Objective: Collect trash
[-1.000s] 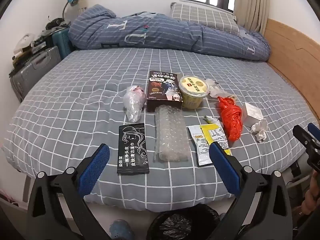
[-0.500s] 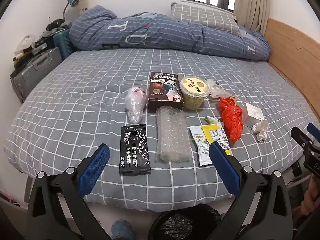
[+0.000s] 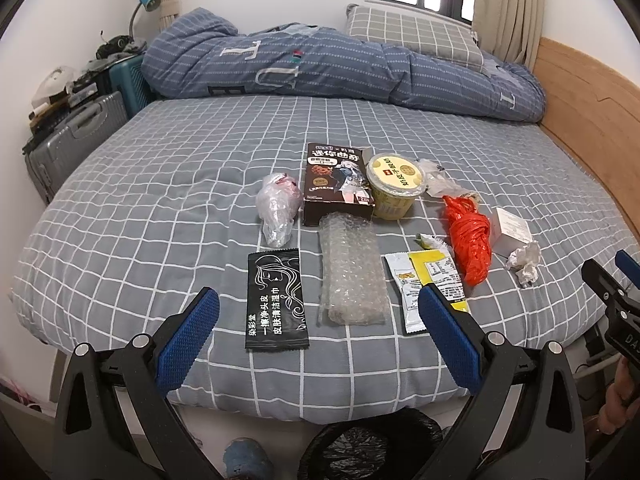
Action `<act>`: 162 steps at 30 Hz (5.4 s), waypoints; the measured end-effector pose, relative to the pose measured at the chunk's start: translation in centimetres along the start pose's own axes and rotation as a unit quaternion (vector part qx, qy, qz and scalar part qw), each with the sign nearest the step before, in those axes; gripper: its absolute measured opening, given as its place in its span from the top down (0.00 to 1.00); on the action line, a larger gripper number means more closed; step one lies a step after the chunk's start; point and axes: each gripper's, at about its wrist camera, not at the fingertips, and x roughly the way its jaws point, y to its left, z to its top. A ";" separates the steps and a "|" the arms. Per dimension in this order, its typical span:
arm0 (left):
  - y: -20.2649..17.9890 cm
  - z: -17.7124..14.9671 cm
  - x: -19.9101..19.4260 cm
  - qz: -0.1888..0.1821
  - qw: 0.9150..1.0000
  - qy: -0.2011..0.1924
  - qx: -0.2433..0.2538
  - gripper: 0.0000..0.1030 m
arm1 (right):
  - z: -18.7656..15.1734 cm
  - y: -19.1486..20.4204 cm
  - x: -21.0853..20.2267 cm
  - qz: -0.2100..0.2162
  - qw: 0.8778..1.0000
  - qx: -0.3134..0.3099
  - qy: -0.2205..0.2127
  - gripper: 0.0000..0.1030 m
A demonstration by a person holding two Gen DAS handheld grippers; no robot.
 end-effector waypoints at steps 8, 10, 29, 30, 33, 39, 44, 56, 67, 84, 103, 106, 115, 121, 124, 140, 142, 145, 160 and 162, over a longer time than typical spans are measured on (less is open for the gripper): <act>-0.1 0.1 -0.1 0.006 1.000 0.000 0.004 0.06 | 0.1 0.4 0.1 0.003 1.000 -0.001 0.000 0.08; -0.1 0.2 -0.1 0.007 1.000 -0.001 0.003 0.06 | 0.1 0.4 0.1 0.003 1.000 -0.002 -0.001 0.08; -0.1 0.2 0.1 0.015 1.000 -0.003 -0.001 0.05 | 0.1 0.4 0.0 0.006 1.000 0.001 0.001 0.08; 0.0 0.1 0.1 0.016 1.000 -0.003 -0.003 0.05 | 0.1 0.4 0.0 0.005 1.000 0.001 0.000 0.08; 0.1 0.1 0.1 0.017 1.000 -0.004 -0.006 0.05 | 0.1 0.4 0.0 0.006 1.000 0.001 0.000 0.08; 0.1 0.1 0.2 0.017 1.000 -0.005 -0.007 0.05 | 0.1 0.3 0.0 0.007 1.000 0.002 0.001 0.08; 0.0 0.1 0.2 0.014 1.000 -0.005 -0.007 0.05 | 0.1 0.3 0.0 0.006 1.000 0.003 0.000 0.08; -0.2 0.0 0.2 0.010 1.000 -0.003 -0.005 0.05 | 0.1 0.3 0.0 0.007 1.000 0.002 -0.001 0.08; -0.5 0.2 0.7 0.005 1.000 0.000 -0.005 0.05 | 0.7 0.0 0.3 0.005 1.000 0.005 -0.005 0.08; -2.9 2.6 10.8 0.009 0.998 0.058 0.017 0.06 | -0.7 -3.7 9.6 -0.004 0.997 0.021 0.076 0.26; -3.6 2.3 18.5 -0.027 0.993 0.115 0.007 0.65 | -3.5 -4.7 16.5 0.033 0.986 0.033 0.161 0.92; -4.1 2.0 18.3 -0.018 0.995 0.098 0.019 0.77 | -3.6 -4.7 16.5 0.031 0.986 0.029 0.158 0.93; -2.8 2.4 14.5 -0.023 0.997 0.068 0.004 0.83 | -2.4 -4.3 14.2 0.030 0.991 0.028 0.128 0.94; -0.6 2.1 11.4 -0.035 0.998 0.049 -0.017 0.83 | -1.7 -2.7 12.3 0.038 0.994 0.009 0.104 0.94; -0.5 2.1 10.0 -0.050 0.998 0.045 -0.022 0.83 | -1.6 -2.1 11.6 0.045 0.994 0.008 0.101 0.94; -1.0 -1.9 2.6 -0.050 0.998 0.026 -0.022 0.83 | -1.6 -0.1 4.1 0.067 0.995 0.012 0.073 0.94; -1.2 -2.2 1.8 -0.051 0.998 0.023 -0.025 0.83 | -1.6 0.2 3.1 0.068 0.995 0.012 0.071 0.94; -1.6 -2.8 0.8 -0.058 0.998 0.025 -0.024 0.83 | -1.9 1.2 1.2 0.075 0.995 0.009 0.070 0.94; -1.5 -6.9 -3.0 -0.055 0.997 0.036 -0.028 0.83 | -4.4 3.6 -4.0 0.084 0.993 -0.008 0.077 0.94; -1.3 -7.7 -3.1 -0.054 0.997 0.041 -0.032 0.83 | -5.3 4.0 -4.5 0.084 0.993 -0.013 0.082 0.94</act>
